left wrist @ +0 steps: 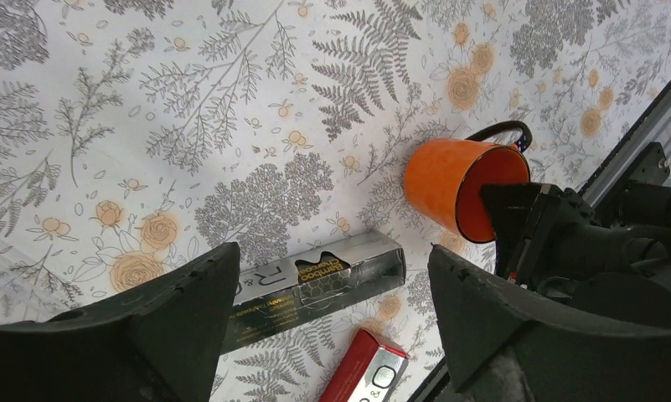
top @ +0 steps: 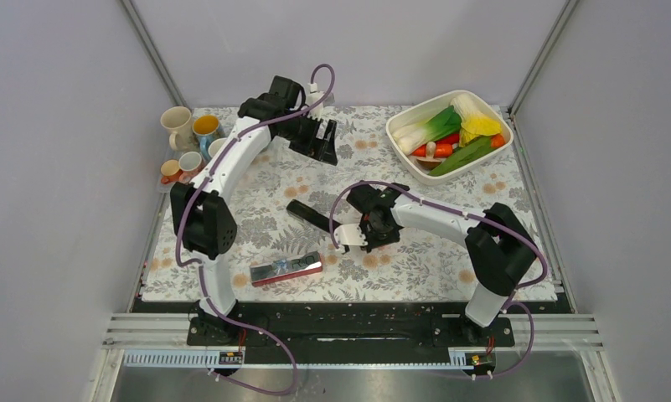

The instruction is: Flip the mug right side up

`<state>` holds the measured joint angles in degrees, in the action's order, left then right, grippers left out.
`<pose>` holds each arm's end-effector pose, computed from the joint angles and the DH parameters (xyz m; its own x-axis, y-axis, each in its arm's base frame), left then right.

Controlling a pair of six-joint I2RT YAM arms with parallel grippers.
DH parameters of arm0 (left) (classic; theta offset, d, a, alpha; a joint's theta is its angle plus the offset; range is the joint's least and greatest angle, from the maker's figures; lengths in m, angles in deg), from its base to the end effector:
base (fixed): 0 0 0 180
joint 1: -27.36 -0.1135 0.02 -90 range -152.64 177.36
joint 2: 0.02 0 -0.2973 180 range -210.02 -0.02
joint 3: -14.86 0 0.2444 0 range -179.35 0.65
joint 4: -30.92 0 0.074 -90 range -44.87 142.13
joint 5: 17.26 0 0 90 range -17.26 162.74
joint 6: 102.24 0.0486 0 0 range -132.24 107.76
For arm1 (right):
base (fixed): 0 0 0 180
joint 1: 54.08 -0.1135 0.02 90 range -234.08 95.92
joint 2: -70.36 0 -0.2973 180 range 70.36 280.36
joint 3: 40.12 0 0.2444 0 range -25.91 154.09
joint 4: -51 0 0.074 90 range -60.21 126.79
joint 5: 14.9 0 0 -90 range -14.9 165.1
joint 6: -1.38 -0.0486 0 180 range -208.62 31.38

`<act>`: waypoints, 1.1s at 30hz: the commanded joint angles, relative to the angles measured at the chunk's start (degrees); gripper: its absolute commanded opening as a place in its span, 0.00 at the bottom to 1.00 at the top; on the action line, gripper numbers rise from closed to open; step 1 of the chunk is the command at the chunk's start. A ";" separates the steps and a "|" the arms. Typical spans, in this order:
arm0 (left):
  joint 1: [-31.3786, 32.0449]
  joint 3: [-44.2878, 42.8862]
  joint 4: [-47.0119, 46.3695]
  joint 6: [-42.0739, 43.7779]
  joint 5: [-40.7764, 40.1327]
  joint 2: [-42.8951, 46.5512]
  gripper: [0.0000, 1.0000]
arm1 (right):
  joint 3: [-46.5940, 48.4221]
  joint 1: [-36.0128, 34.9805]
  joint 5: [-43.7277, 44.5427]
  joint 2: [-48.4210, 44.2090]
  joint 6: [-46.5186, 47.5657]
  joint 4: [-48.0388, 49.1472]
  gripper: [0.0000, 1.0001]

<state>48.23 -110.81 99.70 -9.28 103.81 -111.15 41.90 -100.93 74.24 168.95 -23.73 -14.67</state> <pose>0.3941 -0.1771 0.3583 -0.7269 0.3245 -0.6052 0.6253 0.6770 -0.3881 0.2150 0.2305 0.2163 0.3742 -0.9246 -0.0708 -0.9238 -0.3650 -0.1160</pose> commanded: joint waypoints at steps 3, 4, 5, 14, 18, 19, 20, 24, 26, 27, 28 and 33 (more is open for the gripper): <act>1.16 0.27 -0.34 -0.27 -0.97 -0.20 0.85 | 0.31 -0.78 -0.89 -0.09 -0.07 3.85 0.03; 1.37 0.46 -0.36 -0.11 -0.99 -0.24 0.85 | 0.30 -0.74 -0.83 -0.21 -0.29 4.02 0.05; 1.75 0.45 -0.25 0.21 -1.16 -0.33 0.85 | 0.37 -0.81 -0.70 -0.21 -0.47 4.00 0.11; 5.15 -1.38 0.08 1.69 -2.61 -2.41 0.98 | -1.54 -0.96 0.17 -9.56 -3.58 10.55 0.80; 6.39 -0.94 -1.87 1.48 -2.09 -3.07 0.99 | -4.87 -0.96 -3.58 -20.05 -7.76 14.52 0.85; 6.50 -0.72 -2.48 1.03 -1.40 -3.23 0.99 | -6.46 -0.90 -4.42 -23.56 -9.47 16.08 0.92; 6.51 -0.53 -3.17 0.45 -0.58 -3.45 0.99 | -8.46 -0.77 -5.45 -26.99 -11.60 17.59 0.98; 7.94 -0.64 -3.97 0.39 0.88 -4.53 0.99 | -13.79 4.15 -9.81 -37.39 -24.88 20.06 0.99; 9.62 -0.20 -4.01 1.61 0.58 -4.85 0.99 | -13.92 10.46 -9.82 -39.66 -37.41 21.21 1.00; 10.62 0.16 -4.04 2.26 0.45 -5.07 0.98 | -13.75 15.17 -10.44 -40.50 -43.46 21.20 0.99; 11.63 0.64 -3.95 3.11 0.18 -5.36 0.98 | -13.61 19.03 -12.10 -41.20 -47.83 21.19 0.99; 17.39 3.30 -4.01 9.45 -5.78 -7.66 0.95 | -13.89 30.97 -12.51 -40.14 -64.00 22.92 0.99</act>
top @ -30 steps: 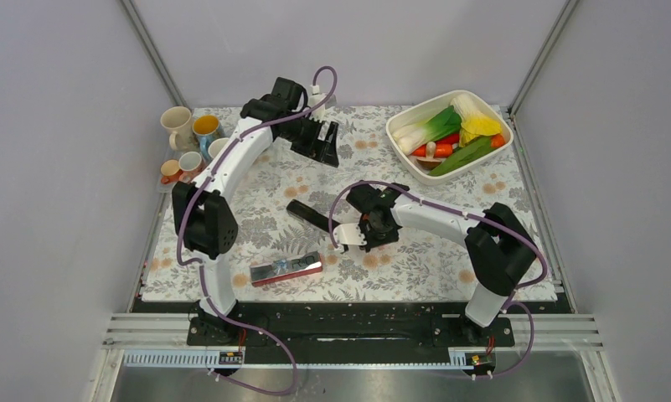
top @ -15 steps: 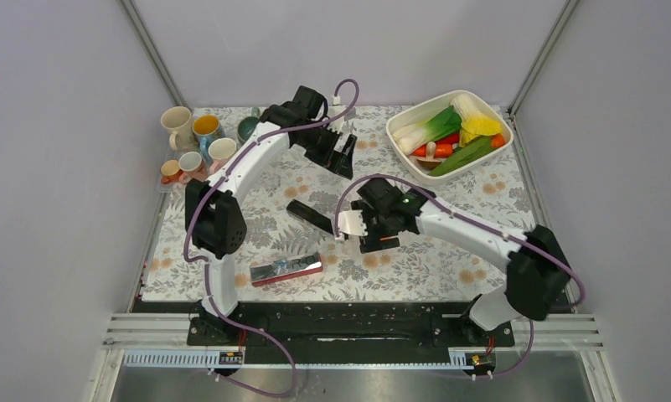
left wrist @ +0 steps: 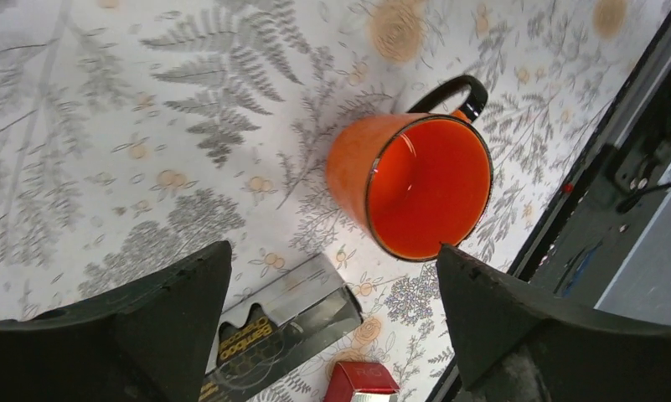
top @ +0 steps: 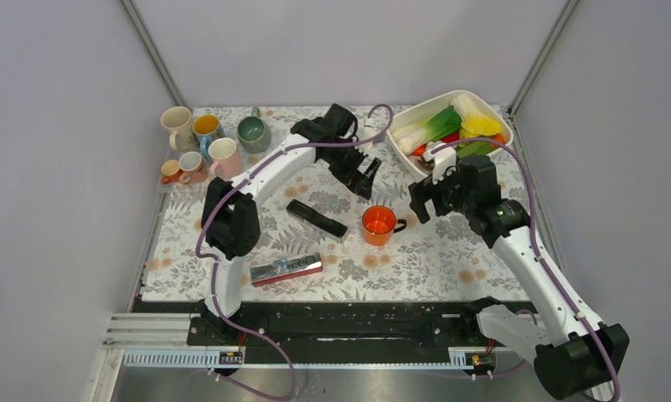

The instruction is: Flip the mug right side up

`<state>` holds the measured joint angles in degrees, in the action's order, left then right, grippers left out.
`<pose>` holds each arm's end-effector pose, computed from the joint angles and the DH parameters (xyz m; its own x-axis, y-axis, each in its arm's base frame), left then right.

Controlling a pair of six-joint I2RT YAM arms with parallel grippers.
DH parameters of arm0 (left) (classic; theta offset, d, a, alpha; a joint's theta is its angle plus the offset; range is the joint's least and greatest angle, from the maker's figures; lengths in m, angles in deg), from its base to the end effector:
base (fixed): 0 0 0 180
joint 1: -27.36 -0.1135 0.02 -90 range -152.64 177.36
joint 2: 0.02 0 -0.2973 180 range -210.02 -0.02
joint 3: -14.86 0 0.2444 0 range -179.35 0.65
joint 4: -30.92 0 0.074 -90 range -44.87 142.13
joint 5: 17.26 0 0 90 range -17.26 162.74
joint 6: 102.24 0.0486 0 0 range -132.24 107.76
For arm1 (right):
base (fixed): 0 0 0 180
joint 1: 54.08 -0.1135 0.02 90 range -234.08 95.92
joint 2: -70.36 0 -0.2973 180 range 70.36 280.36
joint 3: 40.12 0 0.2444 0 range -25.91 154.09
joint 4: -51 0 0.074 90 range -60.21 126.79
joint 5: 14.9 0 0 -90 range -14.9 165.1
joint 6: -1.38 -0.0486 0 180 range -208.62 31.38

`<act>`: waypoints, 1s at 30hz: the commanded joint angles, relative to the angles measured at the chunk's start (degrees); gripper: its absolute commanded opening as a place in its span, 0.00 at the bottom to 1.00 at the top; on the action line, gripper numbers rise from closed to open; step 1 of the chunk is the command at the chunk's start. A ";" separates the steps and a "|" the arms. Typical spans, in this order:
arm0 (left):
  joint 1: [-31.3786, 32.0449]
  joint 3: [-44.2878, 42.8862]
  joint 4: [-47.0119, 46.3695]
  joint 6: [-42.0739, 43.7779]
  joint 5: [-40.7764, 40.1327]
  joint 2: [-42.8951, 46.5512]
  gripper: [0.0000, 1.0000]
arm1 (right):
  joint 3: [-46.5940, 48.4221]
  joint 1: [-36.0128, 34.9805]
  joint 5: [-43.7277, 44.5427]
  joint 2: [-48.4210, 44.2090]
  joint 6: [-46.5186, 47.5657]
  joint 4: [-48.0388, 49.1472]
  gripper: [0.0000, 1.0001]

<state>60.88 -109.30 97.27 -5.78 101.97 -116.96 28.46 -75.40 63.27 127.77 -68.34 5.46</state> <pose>0.3678 -0.2721 0.3093 -0.6333 0.5373 -0.5570 0.7669 0.5321 -0.3587 0.1827 0.0820 0.3427 -0.3153 -0.4872 -0.8144 -0.6639 0.7264 -0.1775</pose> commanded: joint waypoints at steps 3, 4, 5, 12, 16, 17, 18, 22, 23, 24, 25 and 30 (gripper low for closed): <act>6.76 2.82 -1.59 8.51 -5.83 -3.02 0.93 | -0.76 8.02 2.75 3.59 -24.84 2.37 0.99; 7.49 3.23 -1.59 9.59 -6.64 -3.28 0.92 | -1.10 8.24 3.38 3.78 -25.35 2.35 0.99; 8.17 3.90 -1.63 10.81 -7.77 -3.54 0.91 | -1.51 8.29 3.70 3.69 -25.70 2.69 0.99; 10.22 2.51 -4.02 9.68 -22.30 -8.66 0.63 | -3.92 8.47 3.03 2.41 -24.96 3.71 1.00; 10.58 -0.11 -1.73 7.80 -19.70 -9.85 0.14 | -4.83 8.44 2.75 1.43 -24.90 4.26 1.00; 10.41 -1.12 -0.62 6.99 -18.37 -9.80 0.01 | -4.88 8.48 2.65 1.34 -24.93 4.40 0.99; 10.10 -2.39 0.54 6.14 -17.11 -9.56 0.00 | -4.91 8.49 2.45 1.28 -25.00 4.59 0.99; 5.75 -7.49 4.43 2.55 -13.41 -7.70 0.00 | -4.97 8.48 1.56 1.14 -25.73 5.25 1.00; 3.16 -7.97 4.61 2.03 -14.00 -6.47 0.00 | -5.02 8.48 1.21 1.12 -26.06 5.47 0.99; 1.80 -7.77 4.33 1.72 -15.10 -5.02 0.00 | -5.16 8.49 0.91 1.13 -26.32 5.82 0.99; -1.64 -7.22 3.75 1.41 -16.48 -3.33 0.00 | -5.37 8.49 0.60 1.25 -26.54 6.29 0.99; -15.27 -4.01 1.34 -0.03 -20.36 2.87 0.00 | -7.25 8.48 -0.34 1.98 -27.75 8.45 0.99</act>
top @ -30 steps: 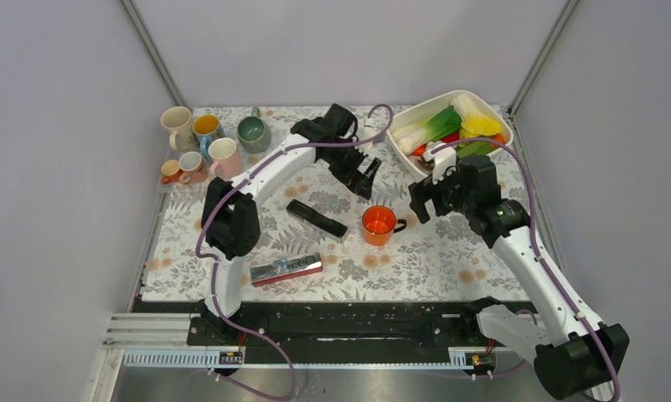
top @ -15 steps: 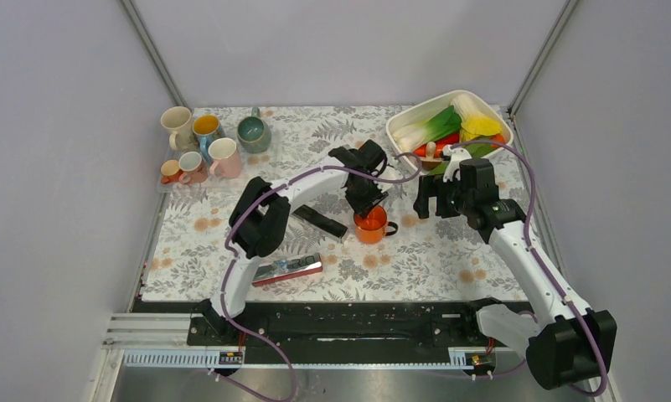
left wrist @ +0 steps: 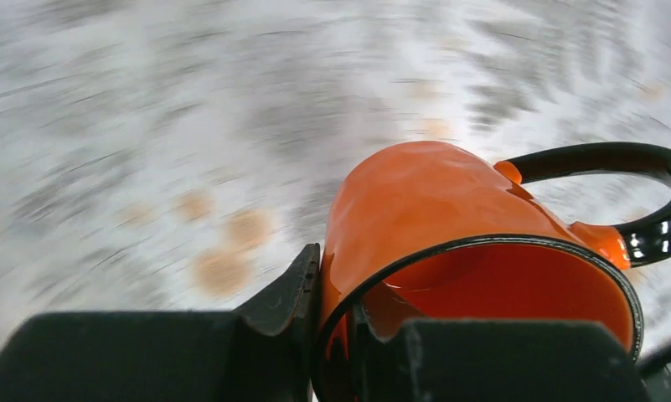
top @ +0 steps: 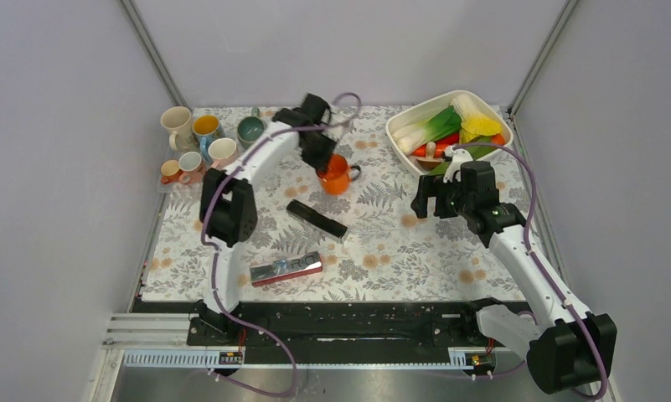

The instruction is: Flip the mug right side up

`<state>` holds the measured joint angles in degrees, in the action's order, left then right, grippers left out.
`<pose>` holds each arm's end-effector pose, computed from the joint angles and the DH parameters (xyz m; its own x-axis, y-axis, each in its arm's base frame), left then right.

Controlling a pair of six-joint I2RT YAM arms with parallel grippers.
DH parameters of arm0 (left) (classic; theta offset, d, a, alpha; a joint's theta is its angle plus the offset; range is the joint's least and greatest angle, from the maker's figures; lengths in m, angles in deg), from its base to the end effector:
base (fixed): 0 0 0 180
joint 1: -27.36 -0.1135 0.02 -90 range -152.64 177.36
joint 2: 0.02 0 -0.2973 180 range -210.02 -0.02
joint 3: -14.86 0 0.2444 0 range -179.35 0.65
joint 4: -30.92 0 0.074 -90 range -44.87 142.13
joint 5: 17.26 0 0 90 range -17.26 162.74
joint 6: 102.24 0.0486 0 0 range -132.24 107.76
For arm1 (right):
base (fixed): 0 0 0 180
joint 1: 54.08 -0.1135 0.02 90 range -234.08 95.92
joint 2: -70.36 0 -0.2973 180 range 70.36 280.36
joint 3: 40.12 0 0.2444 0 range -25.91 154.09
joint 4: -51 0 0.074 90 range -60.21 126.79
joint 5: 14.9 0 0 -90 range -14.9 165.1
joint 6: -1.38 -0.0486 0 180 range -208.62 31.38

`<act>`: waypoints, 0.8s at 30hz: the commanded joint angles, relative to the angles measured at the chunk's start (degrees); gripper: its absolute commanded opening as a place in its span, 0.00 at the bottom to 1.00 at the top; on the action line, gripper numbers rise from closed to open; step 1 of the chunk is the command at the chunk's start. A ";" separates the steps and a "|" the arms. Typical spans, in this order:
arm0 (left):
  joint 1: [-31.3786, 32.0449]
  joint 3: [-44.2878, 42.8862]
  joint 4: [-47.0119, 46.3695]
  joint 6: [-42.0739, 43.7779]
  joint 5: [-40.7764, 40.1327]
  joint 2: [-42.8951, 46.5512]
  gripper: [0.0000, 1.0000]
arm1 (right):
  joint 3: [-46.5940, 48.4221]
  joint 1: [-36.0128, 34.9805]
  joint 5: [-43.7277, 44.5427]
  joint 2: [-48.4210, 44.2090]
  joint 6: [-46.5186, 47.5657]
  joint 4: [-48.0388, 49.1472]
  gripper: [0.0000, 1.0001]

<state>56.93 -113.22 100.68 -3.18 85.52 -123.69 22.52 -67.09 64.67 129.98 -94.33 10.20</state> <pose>0.4114 -0.2458 0.2694 -0.6922 0.5693 -0.4435 0.6790 0.7220 -0.1329 0.2026 0.0558 0.3082 -0.6298 -0.0451 -0.7754 -0.2996 0.9351 0.1890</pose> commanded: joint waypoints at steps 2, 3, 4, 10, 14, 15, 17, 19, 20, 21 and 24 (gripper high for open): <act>-15.41 1.75 -3.31 -2.81 -5.38 10.91 0.00 | -1.54 0.18 -2.18 0.33 -2.01 4.60 0.99; -17.38 2.81 -4.11 -3.08 -5.70 11.43 0.00 | -1.53 0.14 -2.48 0.66 -2.01 4.94 0.99; -19.08 3.76 -5.32 -3.16 -5.74 11.78 0.00 | -1.39 0.16 -2.70 0.96 -1.97 5.12 0.99; -25.94 6.29 -8.96 -1.57 -7.38 10.20 0.00 | 0.27 0.20 -3.17 3.38 -1.63 5.34 0.99; -27.71 7.79 -11.66 0.29 -7.74 7.83 0.00 | 0.57 0.18 -3.68 4.07 -1.62 5.55 0.99; -27.76 7.48 -11.90 1.16 -8.23 6.96 0.00 | 0.61 0.18 -3.84 4.19 -1.71 5.50 0.99; -27.80 7.17 -12.65 2.45 -8.94 5.74 0.00 | 0.79 0.18 -4.30 4.22 -1.62 5.44 0.99; -27.85 7.19 -13.35 3.09 -9.77 4.79 0.00 | 0.96 0.18 -4.34 4.15 -1.55 5.41 0.99; -27.89 7.17 -13.59 3.17 -10.08 4.33 0.00 | 1.06 0.17 -4.24 4.10 -1.61 5.42 0.99; -28.08 7.25 -13.75 3.13 -10.03 3.94 0.00 | 1.09 0.18 -4.15 3.95 -1.70 5.49 0.99; -28.90 7.59 -14.10 2.04 -9.91 3.25 0.00 | 1.15 0.16 -4.18 3.81 -1.94 5.45 0.99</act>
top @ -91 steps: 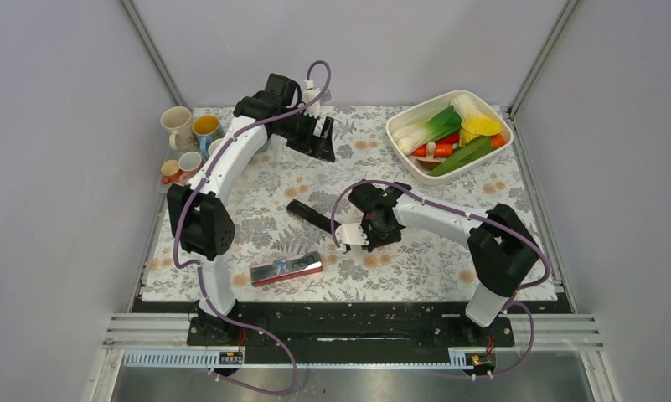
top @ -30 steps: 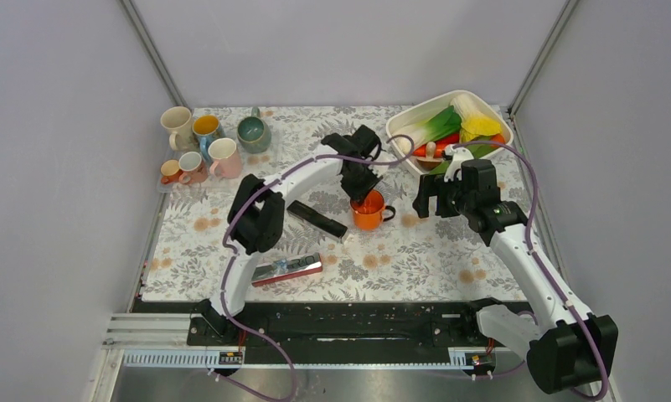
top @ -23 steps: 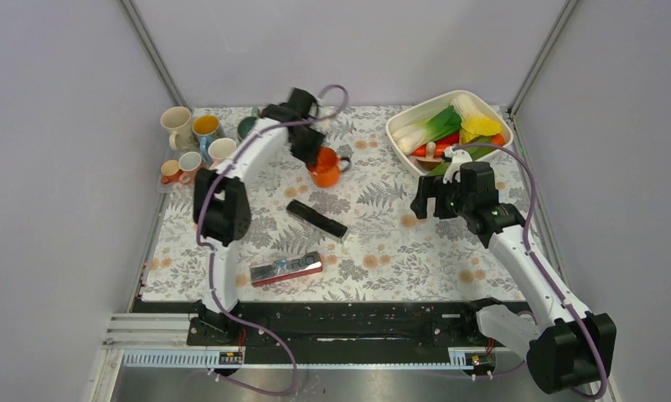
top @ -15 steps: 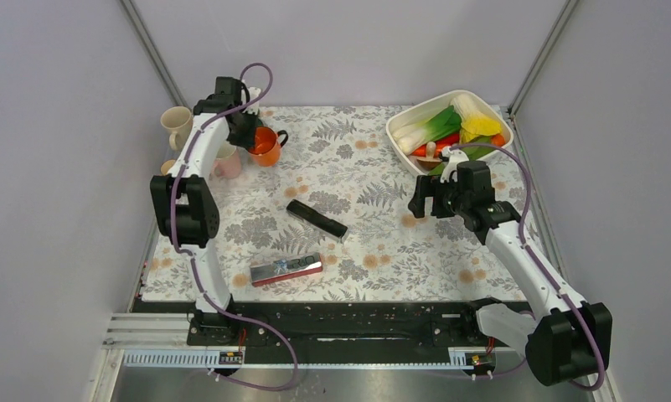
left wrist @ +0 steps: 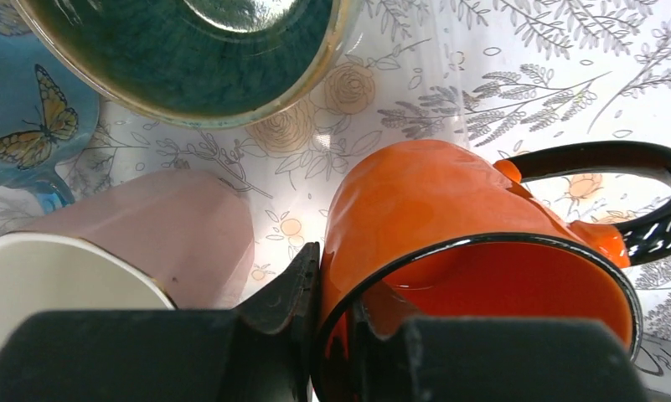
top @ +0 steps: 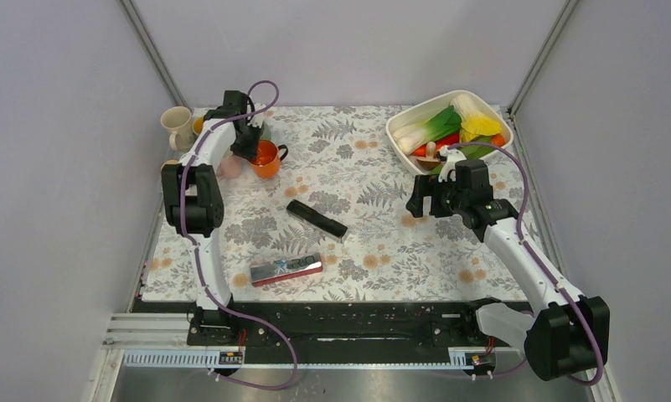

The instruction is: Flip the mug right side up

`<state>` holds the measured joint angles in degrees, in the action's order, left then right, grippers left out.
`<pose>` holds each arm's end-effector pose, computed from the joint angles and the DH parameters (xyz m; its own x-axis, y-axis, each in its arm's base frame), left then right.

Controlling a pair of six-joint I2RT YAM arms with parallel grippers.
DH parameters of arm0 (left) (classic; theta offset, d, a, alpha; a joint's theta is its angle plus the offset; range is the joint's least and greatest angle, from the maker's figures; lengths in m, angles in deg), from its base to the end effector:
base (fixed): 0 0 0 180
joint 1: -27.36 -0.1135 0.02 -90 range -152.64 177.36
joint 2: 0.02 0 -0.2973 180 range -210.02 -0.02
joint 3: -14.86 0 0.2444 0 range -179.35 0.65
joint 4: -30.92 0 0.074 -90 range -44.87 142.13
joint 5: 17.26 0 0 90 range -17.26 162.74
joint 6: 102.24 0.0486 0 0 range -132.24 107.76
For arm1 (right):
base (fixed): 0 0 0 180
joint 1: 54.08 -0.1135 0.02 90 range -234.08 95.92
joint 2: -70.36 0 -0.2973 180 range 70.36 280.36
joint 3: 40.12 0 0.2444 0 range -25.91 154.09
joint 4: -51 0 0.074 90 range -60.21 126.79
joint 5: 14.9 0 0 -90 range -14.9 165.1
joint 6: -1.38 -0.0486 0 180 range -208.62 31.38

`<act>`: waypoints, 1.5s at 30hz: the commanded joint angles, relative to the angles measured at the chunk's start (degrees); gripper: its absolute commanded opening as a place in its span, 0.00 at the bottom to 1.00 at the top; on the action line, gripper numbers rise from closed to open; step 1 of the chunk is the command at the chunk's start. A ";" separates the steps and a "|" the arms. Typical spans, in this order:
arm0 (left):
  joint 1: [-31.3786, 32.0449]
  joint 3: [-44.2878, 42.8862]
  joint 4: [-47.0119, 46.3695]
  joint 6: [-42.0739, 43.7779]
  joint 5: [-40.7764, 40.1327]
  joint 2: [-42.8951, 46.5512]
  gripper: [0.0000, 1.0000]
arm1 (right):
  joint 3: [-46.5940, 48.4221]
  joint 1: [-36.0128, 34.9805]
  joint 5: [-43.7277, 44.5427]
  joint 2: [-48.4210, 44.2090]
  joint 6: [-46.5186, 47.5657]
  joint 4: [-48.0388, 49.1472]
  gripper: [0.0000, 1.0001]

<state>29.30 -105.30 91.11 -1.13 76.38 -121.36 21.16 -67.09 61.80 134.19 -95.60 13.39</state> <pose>0.4773 -0.0193 0.2549 -0.8484 0.2212 -0.4809 0.2320 0.9720 0.0376 0.2174 0.0617 0.2912 -0.6712 -0.0337 -0.7406 -0.3111 0.9195 0.2401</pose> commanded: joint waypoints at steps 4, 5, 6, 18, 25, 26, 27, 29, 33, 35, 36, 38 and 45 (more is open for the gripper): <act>-2.59 0.57 -5.32 -1.70 -0.89 0.85 0.00 | 2.09 0.16 -1.55 -0.54 -0.92 2.24 0.99; -3.36 1.09 -5.43 -2.15 -0.64 0.84 0.00 | 2.00 0.13 -1.48 -0.48 -0.92 2.31 0.99; -3.57 1.71 -5.45 -2.13 -0.63 0.86 0.00 | 1.98 0.18 -1.51 -0.37 -0.93 2.24 0.99; -3.63 6.11 -7.16 -1.05 0.94 1.32 0.31 | 2.51 0.14 -2.43 0.54 -0.99 2.26 0.99; -3.49 3.87 -5.71 -1.06 2.81 4.06 0.54 | 2.15 0.18 -2.51 0.65 -1.08 2.27 0.99; -3.47 3.47 -5.48 -0.97 3.23 4.56 0.55 | 2.24 0.16 -2.56 0.74 -0.98 2.30 0.99; -3.49 3.17 -5.27 -1.00 3.75 5.05 0.55 | 2.31 0.14 -2.58 0.91 -1.01 2.30 0.99; -3.21 2.69 -4.67 -0.96 4.87 5.91 0.55 | 2.54 0.18 -2.59 1.21 -0.98 2.31 0.99; -2.95 2.25 -3.76 -1.52 7.17 7.31 0.55 | 3.03 0.19 -2.82 1.61 -0.93 2.34 0.99; -2.82 2.12 -3.47 -1.66 8.04 7.86 0.56 | 3.12 0.18 -2.93 1.72 -0.79 2.32 0.99; -2.81 1.90 -3.33 -1.81 8.13 8.18 0.56 | 3.18 0.18 -3.03 1.79 -0.68 2.28 0.99; -2.82 0.70 -2.41 -1.94 8.71 8.83 0.57 | 3.12 0.18 -2.97 1.87 -0.54 2.28 0.99; -2.82 -3.83 0.37 -4.05 10.02 14.25 0.76 | 3.34 0.25 3.65 1.86 -2.14 2.46 0.99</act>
<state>26.24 -105.24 91.15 -3.23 84.25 -115.02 21.77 -67.09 60.60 136.07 -96.23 14.05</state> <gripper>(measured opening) 0.669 0.993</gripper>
